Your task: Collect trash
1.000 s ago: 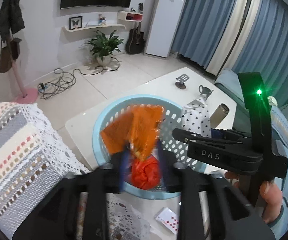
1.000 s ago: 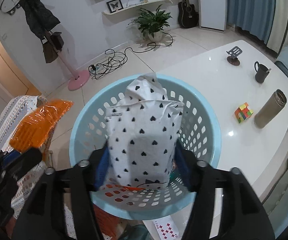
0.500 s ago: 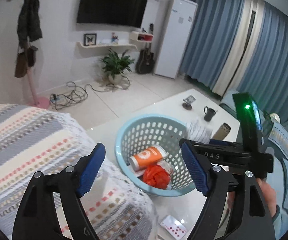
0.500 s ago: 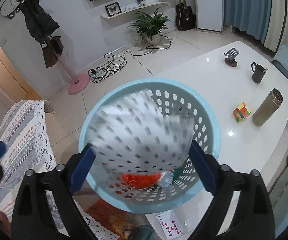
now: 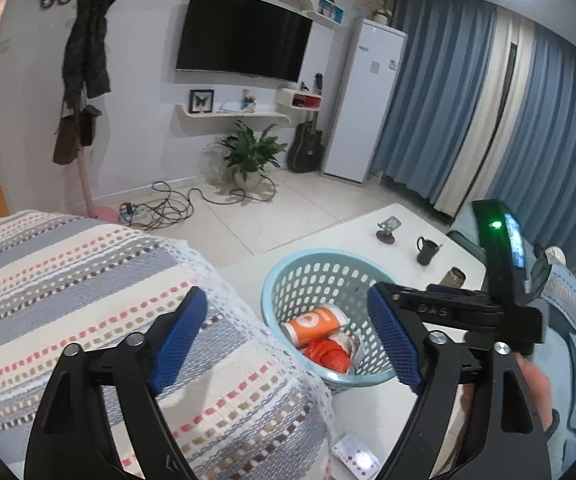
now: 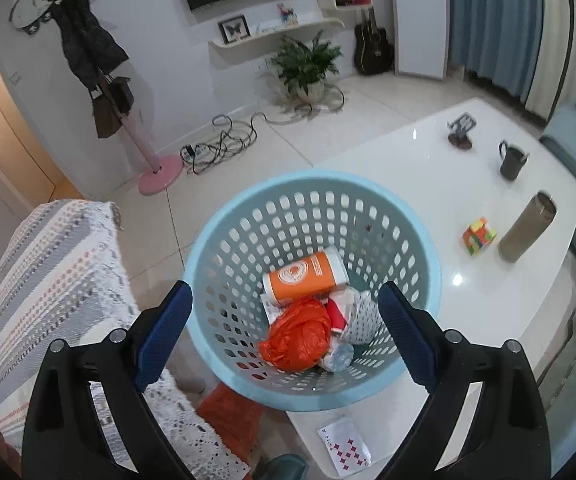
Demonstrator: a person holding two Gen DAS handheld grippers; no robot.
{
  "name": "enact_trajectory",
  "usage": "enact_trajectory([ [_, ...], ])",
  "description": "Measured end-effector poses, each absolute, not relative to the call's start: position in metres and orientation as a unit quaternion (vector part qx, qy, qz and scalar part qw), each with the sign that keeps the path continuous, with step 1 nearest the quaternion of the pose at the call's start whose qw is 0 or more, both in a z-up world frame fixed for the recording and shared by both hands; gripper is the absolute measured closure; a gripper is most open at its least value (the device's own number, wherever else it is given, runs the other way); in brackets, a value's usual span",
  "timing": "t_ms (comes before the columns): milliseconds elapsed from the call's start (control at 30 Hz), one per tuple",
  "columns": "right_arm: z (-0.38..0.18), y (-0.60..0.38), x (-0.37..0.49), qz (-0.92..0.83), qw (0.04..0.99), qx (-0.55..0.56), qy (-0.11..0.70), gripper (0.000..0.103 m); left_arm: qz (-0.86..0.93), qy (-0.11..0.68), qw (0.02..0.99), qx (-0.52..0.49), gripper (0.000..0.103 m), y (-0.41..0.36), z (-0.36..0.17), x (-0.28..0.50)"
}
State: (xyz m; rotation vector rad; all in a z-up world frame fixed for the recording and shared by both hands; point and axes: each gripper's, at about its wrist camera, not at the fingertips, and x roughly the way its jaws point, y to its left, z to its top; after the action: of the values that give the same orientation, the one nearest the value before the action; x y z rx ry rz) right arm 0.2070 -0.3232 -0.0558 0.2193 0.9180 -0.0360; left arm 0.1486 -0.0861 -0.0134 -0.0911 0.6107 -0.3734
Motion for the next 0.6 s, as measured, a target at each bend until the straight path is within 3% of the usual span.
enact_trajectory([
  [200,-0.013,-0.292,0.169,-0.019,0.927,0.081,0.367,0.013,-0.124,0.263,0.956,-0.033,0.011,-0.057,-0.008,0.126],
  [300,0.005,-0.271,0.143,-0.022,0.946,0.074,0.314,0.008,-0.089,0.248,0.964,-0.032,0.010,-0.037,-0.010,0.116],
  [600,0.015,-0.232,0.111,-0.059,0.969,0.049,0.236,0.008,0.021,0.173,0.985,0.016,0.008,-0.013,-0.007,0.099],
])
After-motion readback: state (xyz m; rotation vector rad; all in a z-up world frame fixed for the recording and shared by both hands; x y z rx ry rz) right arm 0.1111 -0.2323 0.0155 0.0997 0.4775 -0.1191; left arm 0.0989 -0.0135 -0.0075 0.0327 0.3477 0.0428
